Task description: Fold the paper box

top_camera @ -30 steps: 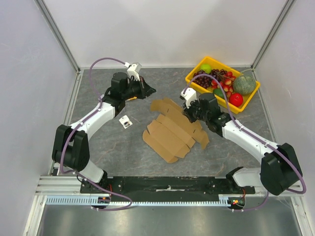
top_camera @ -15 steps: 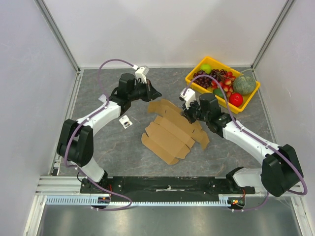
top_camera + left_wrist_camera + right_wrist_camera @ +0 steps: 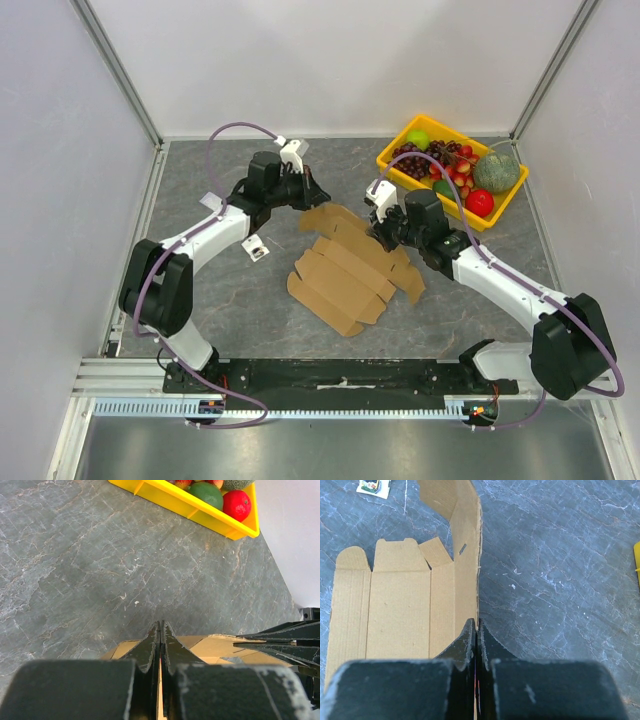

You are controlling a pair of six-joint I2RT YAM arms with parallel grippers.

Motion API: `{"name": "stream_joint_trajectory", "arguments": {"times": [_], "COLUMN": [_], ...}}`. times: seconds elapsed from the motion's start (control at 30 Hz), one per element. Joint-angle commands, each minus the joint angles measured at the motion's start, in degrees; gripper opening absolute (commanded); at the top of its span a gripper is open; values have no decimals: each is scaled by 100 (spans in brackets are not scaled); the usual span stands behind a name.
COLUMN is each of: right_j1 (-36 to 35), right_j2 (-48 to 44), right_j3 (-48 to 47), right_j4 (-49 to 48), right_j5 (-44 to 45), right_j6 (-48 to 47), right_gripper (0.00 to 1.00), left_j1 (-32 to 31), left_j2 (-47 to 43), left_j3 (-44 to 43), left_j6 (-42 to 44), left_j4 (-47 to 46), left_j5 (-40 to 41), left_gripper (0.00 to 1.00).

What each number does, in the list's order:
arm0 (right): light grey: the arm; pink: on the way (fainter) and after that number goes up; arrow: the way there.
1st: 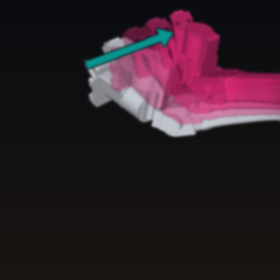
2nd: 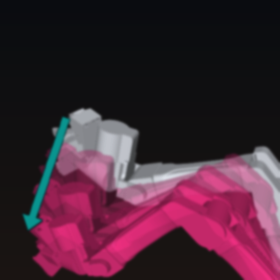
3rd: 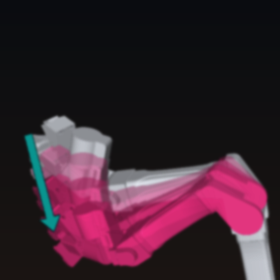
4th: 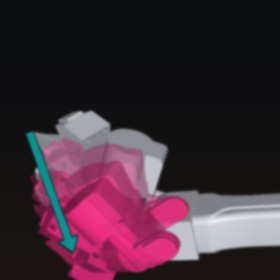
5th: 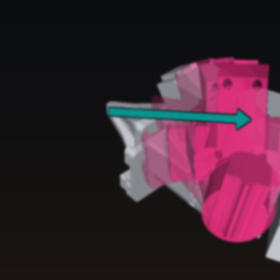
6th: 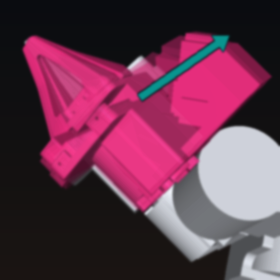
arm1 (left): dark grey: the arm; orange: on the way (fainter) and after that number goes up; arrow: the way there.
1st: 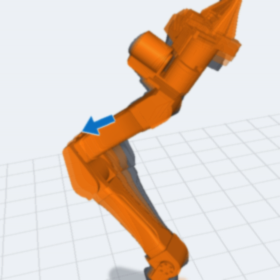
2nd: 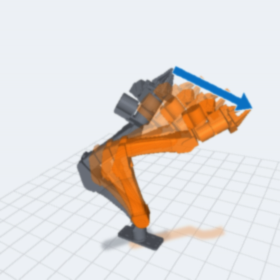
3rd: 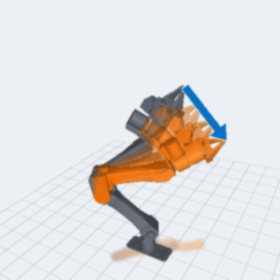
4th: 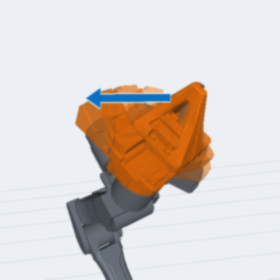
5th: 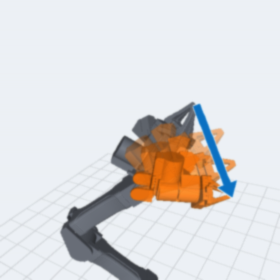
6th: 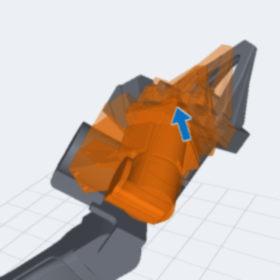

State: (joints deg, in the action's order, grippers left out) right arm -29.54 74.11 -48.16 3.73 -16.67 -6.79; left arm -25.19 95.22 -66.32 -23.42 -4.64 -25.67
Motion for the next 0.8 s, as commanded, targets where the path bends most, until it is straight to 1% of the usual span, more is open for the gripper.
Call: {"name": "stream_joint_trajectory", "arguments": {"times": [0.0,0.5,0.77], "right_j1": [-43,-43,-43], "right_j2": [-1,-1,42], "right_j3": [-88,0,0], "right_j4": [-144,-294,-276], "right_j5": [110,296,181], "right_j6": [81,265,362], "right_gripper": [1,0,0], "left_j1": [-118,-355,-416], "left_j2": [-82,-539,-496], "left_j3": [-56,708,542], "left_j6": [215,-31,-66], "left_j4": [-10,-203,-230], "left_j5": [27,88,80], "left_gripper": [2,2,2]}}
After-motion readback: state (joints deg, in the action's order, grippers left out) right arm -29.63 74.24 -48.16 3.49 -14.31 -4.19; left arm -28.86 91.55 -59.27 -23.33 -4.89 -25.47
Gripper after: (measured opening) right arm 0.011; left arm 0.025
